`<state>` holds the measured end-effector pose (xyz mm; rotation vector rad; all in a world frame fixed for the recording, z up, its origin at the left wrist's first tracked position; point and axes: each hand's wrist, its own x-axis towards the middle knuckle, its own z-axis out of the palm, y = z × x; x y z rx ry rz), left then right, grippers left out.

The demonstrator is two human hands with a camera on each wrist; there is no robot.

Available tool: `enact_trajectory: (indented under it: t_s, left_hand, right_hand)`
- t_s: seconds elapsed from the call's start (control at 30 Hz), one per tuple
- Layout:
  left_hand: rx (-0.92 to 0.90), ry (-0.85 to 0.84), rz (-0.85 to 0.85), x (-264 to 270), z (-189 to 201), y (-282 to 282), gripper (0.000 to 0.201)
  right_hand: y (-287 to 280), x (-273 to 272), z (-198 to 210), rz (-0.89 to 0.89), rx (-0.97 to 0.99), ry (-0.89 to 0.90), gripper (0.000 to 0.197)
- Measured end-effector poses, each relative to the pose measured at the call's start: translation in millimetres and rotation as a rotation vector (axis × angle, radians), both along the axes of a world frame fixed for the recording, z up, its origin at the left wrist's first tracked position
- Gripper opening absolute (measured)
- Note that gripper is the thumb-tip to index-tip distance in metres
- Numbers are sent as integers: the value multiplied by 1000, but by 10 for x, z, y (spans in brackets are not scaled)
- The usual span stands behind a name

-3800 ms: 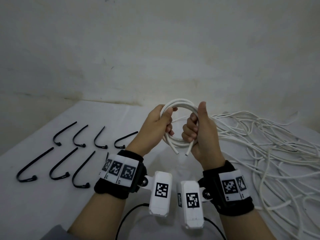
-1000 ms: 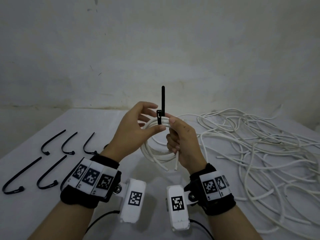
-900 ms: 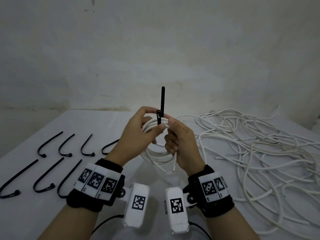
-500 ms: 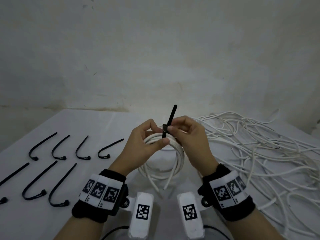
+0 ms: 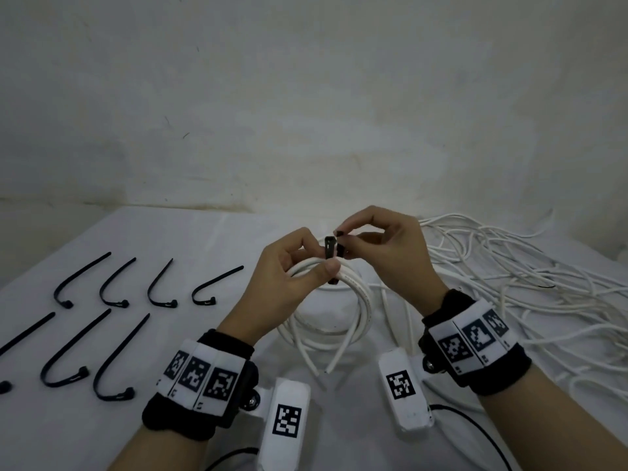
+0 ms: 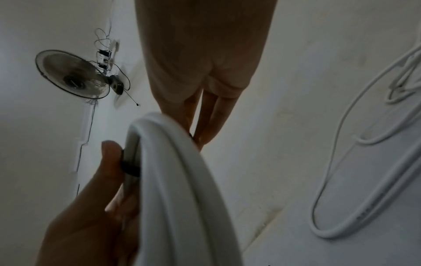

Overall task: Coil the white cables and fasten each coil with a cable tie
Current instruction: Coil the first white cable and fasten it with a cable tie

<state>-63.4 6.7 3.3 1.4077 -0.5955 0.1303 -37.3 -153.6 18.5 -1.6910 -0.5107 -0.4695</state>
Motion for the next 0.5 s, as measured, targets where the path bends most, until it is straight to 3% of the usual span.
enact_trajectory:
  t_s: [0.17,0.5]
  left_hand:
    - [19,13,-44,-31,-16,-32,21]
    - [34,5,-54,-48,1,-11,19]
  right_hand:
    - [13,-35,-9,40,-81,-30,18]
    - [0,-73,-61,86,-15,-24,18]
